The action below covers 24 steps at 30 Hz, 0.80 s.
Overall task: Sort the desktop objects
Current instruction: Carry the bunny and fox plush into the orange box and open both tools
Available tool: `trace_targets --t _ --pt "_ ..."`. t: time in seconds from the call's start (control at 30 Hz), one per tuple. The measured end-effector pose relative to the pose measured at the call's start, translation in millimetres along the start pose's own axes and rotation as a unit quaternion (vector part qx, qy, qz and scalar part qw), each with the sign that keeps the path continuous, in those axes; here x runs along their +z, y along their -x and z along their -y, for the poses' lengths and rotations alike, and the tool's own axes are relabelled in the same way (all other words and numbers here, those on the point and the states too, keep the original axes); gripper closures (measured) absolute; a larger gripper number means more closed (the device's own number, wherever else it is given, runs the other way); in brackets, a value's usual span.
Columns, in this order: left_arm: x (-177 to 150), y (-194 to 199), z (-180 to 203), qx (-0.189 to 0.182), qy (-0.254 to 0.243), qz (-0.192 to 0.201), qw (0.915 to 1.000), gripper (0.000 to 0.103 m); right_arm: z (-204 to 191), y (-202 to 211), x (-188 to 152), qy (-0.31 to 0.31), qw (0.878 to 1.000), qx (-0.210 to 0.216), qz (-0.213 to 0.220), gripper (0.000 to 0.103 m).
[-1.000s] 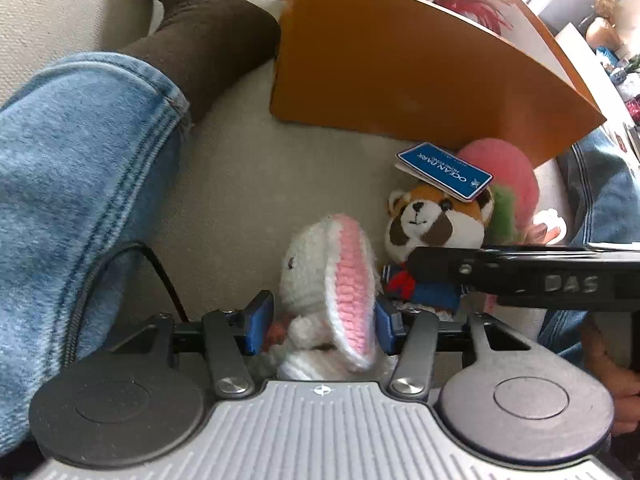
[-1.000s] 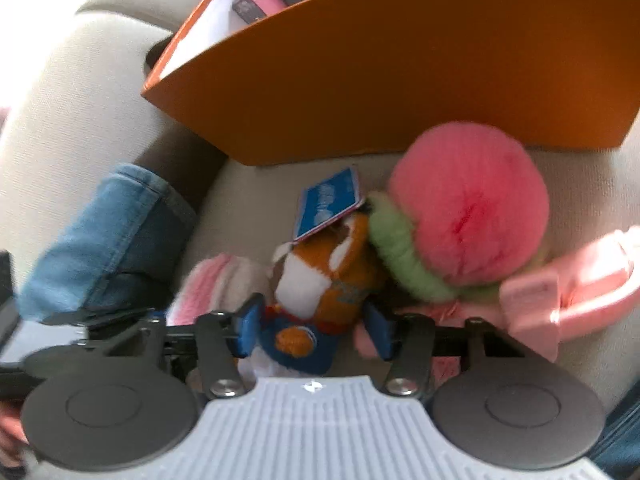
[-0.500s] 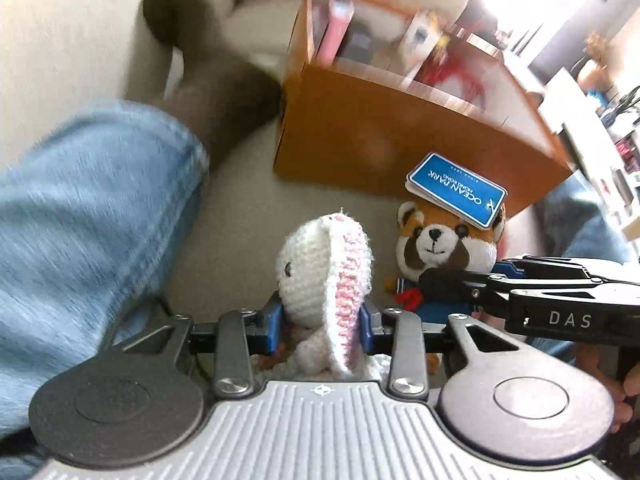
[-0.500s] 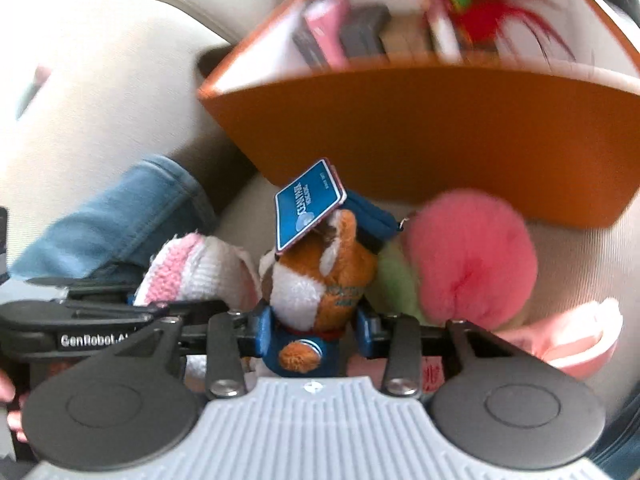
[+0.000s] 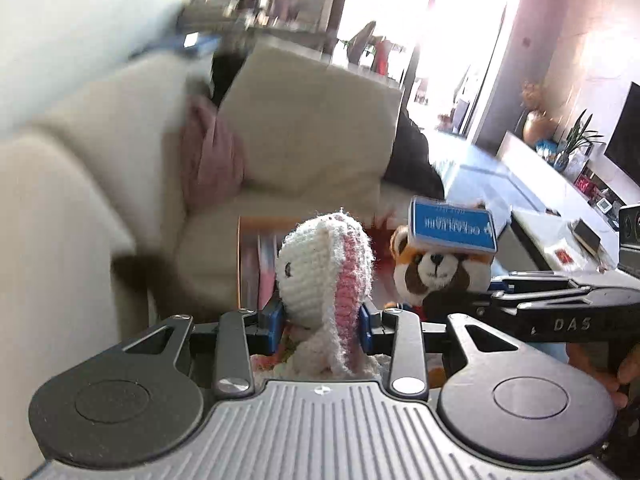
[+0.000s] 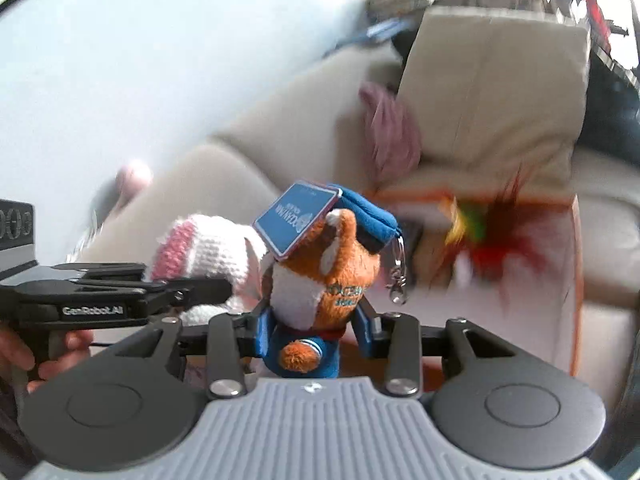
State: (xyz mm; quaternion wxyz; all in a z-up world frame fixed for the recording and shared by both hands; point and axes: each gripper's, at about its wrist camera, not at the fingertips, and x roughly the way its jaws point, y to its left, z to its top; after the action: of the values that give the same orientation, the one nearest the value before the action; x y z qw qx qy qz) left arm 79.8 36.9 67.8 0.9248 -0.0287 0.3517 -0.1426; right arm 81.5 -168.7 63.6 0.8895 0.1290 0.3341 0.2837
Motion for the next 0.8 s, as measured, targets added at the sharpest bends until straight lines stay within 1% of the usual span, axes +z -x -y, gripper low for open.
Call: trace_targets --t 0.07,0.13,0.2,0.23,0.27,0.33,0.4,0.47,0.53,0.67,0.73,0.77,0.8 --pt "17.1 -17.5 2.8 -0.003 -0.006 0.002 1.0000 0.062 6.9 -7.3 13.1 0.002 1.000 -0.016 0.008 0.060" --pt "22.3 -37.9 3.6 -0.001 -0.006 -0.008 1.0000 0.062 19.4 -19.6 20.5 -0.003 1.000 -0.031 0.000 0.061" --pt "20.9 -67.3 3.2 0.015 -0.012 -0.030 0.9994 0.062 33.9 -42.6 23.9 -0.007 0.998 -0.049 -0.023 0.060" --pt "13.1 -68.2 2.0 0.022 -0.014 -0.037 0.9989 0.062 42.1 -54.6 23.5 -0.015 0.998 -0.057 -0.037 0.060" --pt "9.3 -80.0 0.5 0.028 -0.016 -0.050 0.9982 0.062 47.9 -64.1 20.7 -0.020 0.997 -0.060 -0.051 0.060" --pt "0.5 -99.4 -7.0 0.023 -0.006 -0.081 0.9965 0.062 63.5 -90.1 16.5 -0.037 0.994 -0.056 -0.091 0.061" --pt "-5.6 -114.4 -12.8 0.016 0.004 -0.109 0.9940 0.062 76.1 -112.1 10.7 -0.054 0.989 -0.041 -0.132 0.061" --pt "-7.3 -125.1 -15.9 0.023 0.005 -0.127 0.9916 0.062 88.2 -123.0 7.1 -0.068 0.985 -0.029 -0.159 0.061" --pt "-8.4 -139.1 -17.2 0.031 0.002 -0.155 0.9875 0.062 95.7 -139.1 5.4 -0.079 0.980 -0.026 -0.183 0.061" --pt "-18.4 -165.9 -19.1 0.049 -0.010 -0.211 0.9762 0.062 100.8 -161.9 -0.3 -0.088 0.971 -0.018 -0.221 0.061" --pt "-23.2 -177.7 -21.7 0.058 -0.013 -0.226 0.9723 0.062 104.3 -174.0 -4.0 -0.095 0.966 -0.017 -0.240 0.060" --pt "-24.8 -179.4 -19.7 0.061 -0.025 -0.225 0.9721 0.062 105.3 -178.6 -5.6 -0.096 0.964 -0.017 -0.248 0.060" --pt "-26.2 -180.0 -15.9 0.073 -0.041 -0.225 0.9707 0.062 104.2 -179.9 -8.2 -0.096 0.962 -0.020 -0.253 0.060"
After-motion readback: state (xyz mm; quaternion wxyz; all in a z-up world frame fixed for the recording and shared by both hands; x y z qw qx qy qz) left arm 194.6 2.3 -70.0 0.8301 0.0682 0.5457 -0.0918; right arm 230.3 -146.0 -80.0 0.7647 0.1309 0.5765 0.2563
